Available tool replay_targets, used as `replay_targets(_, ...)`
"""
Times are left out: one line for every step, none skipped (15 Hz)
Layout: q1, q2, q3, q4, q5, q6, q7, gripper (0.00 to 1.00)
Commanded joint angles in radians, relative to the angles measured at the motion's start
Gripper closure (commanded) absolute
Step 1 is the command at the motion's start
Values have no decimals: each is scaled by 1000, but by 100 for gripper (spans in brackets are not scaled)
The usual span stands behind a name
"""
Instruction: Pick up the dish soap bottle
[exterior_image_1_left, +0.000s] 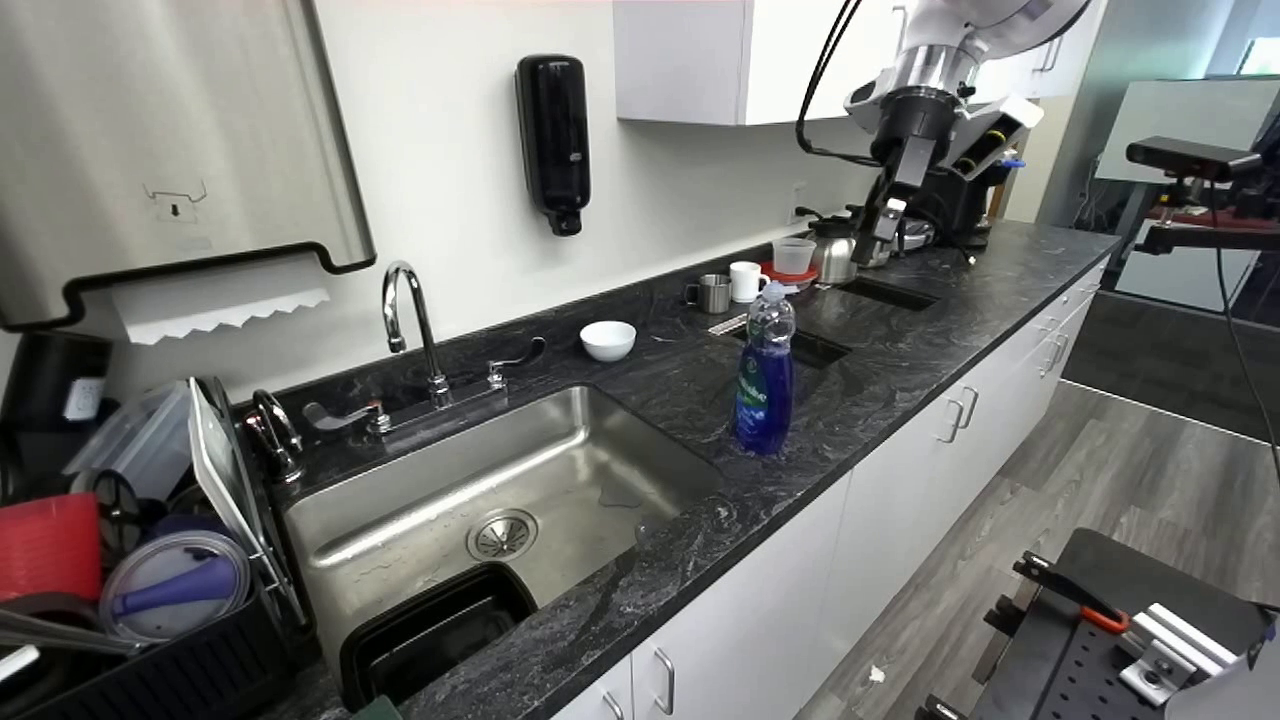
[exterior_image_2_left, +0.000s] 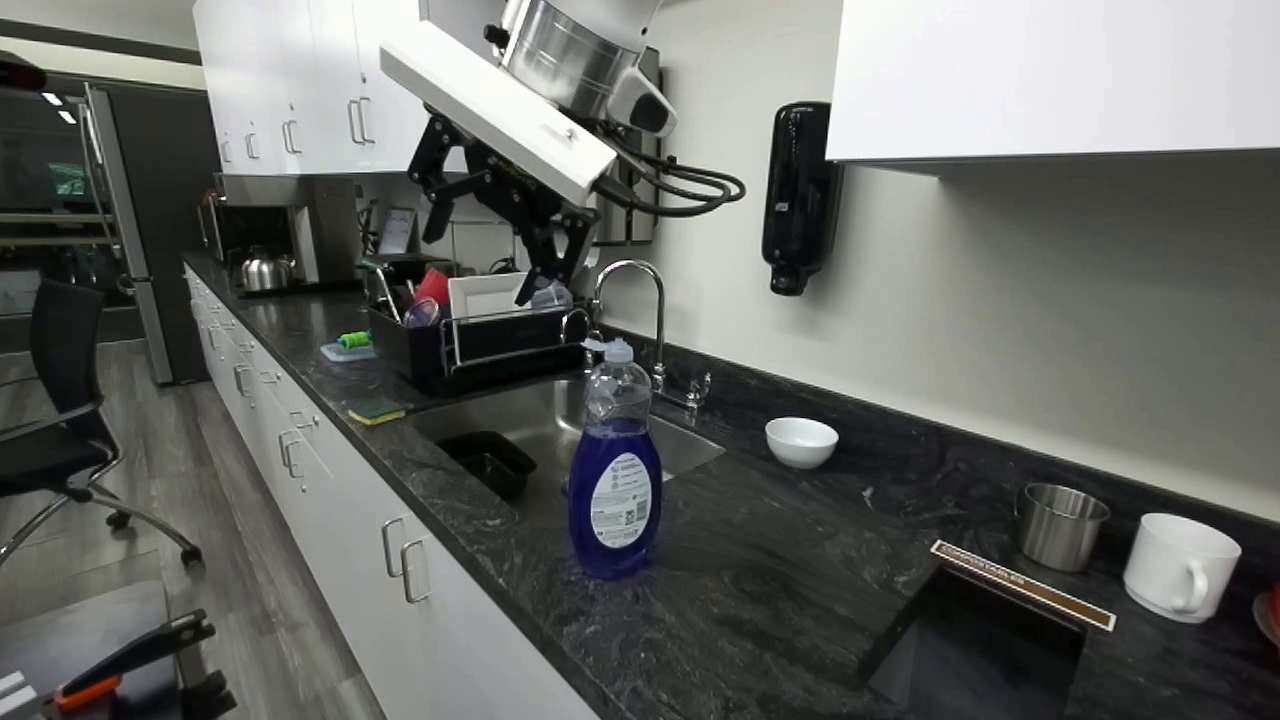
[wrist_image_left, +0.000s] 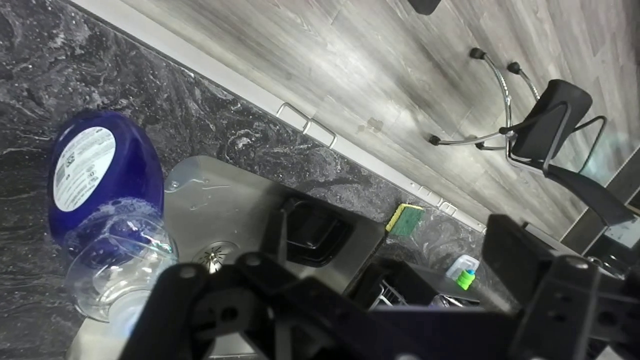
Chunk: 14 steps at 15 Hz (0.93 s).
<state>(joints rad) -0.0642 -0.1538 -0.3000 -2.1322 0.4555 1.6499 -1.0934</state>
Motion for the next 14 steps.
replay_targets(-45, 49, 1, 11, 28, 8, -133, 0)
replay_targets(-60, 78, -11, 22, 39, 4, -173, 0)
replay_targets(-77, 103, -19, 33, 50, 1, -205, 0)
replay_targets(-97, 134, -29, 44, 71, -2, -255, 0)
replay_targets(-117, 165, -36, 59, 96, -11, -308, 0)
replay_targets(-138, 193, -38, 71, 122, -10, -352, 0)
replay_targets(-159, 223, -38, 88, 151, -17, -395, 0)
replay_targets(-178, 249, -35, 105, 179, -23, -428, 0)
replay_targets(-195, 273, -29, 121, 205, -22, -461, 0)
replay_targets(-208, 296, -24, 137, 228, -26, -487, 0)
replay_targets(-218, 317, -18, 151, 252, -21, -514, 0)
replay_targets(-227, 336, -12, 166, 272, -24, -537, 0)
replay_targets(-234, 355, -7, 178, 290, -21, -562, 0)
replay_targets(-240, 372, -1, 192, 303, -24, -581, 0)
